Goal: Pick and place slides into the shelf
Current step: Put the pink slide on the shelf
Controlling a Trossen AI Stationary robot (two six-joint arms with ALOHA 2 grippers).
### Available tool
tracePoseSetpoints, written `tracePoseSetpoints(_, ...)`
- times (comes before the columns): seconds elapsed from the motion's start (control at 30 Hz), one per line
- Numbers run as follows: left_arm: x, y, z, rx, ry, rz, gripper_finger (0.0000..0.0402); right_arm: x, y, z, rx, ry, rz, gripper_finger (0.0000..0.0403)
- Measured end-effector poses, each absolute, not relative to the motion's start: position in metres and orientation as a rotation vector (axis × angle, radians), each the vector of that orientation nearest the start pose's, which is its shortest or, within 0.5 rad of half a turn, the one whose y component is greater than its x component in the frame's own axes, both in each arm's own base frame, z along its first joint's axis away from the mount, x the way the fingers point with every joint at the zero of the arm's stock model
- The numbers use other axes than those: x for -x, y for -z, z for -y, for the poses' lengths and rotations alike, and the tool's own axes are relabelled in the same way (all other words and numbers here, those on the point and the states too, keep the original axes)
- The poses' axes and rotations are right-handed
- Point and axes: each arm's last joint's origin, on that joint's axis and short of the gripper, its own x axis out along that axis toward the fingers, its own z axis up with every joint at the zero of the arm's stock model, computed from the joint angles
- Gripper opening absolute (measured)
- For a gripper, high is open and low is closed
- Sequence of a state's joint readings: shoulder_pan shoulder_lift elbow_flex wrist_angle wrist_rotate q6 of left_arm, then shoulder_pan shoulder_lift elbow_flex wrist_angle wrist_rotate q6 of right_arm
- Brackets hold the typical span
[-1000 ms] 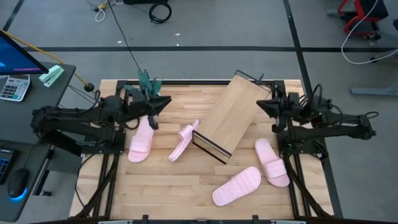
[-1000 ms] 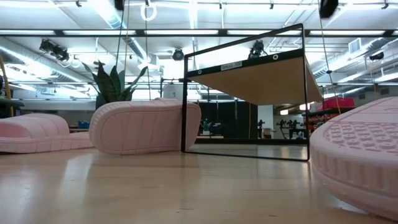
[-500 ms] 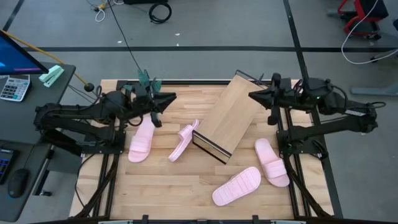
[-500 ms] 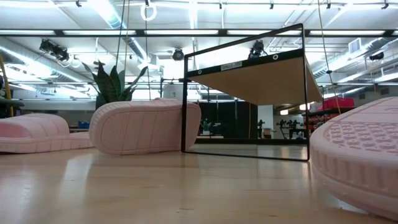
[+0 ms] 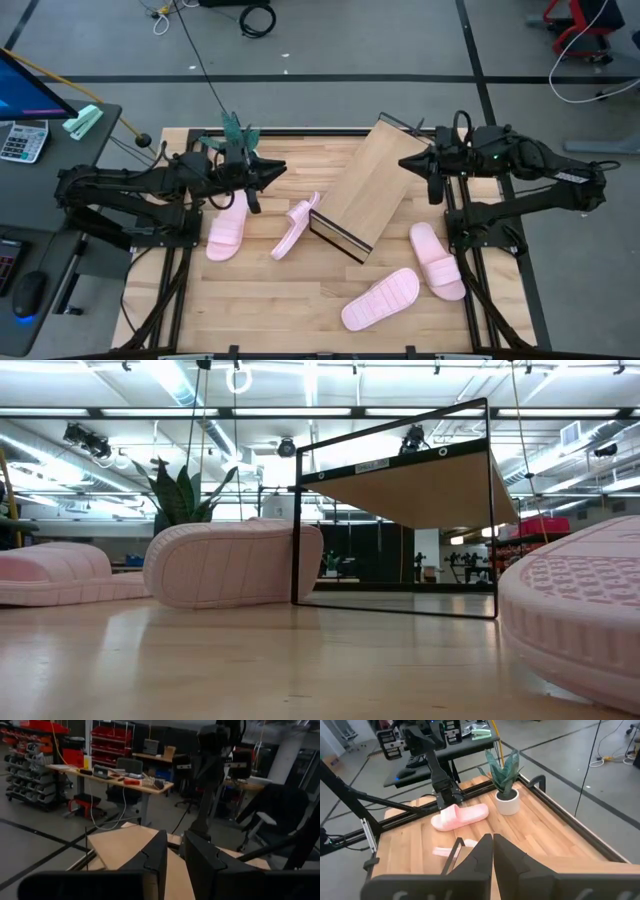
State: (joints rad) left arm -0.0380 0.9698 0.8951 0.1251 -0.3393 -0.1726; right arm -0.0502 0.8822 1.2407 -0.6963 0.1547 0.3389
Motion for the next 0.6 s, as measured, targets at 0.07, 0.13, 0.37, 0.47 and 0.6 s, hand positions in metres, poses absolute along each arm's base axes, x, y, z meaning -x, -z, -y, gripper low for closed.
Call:
tracePoseSetpoints(0.07, -0.214, -0.367, -0.001, 0.188, -0.297, 0.068, 0.0067, -0.151, -0.417, 0.012, -0.324, 0.26, -0.303, 0.0021)
tracePoseSetpoints(0.13, -0.215, -0.364, -0.001, 0.198, -0.299, 0.036, 0.0065, -0.151, -0.417, 0.012, -0.331, 0.262, -0.308, 0.0021)
tracePoseSetpoints(0.37, -0.214, -0.35, -0.002, 0.304, -0.321, -0.084, 0.0073, -0.156, -0.415, 0.012, -0.35, 0.269, -0.321, 0.0021)
tracePoseSetpoints(0.47, -0.213, -0.343, -0.002, 0.363, -0.337, -0.141, 0.0086, -0.157, -0.413, 0.012, -0.369, 0.275, -0.333, 0.0021)
tracePoseSetpoints(0.6, -0.21, -0.334, -0.001, 0.416, -0.349, -0.236, 0.0108, -0.161, -0.411, 0.013, -0.394, 0.284, -0.348, 0.0021)
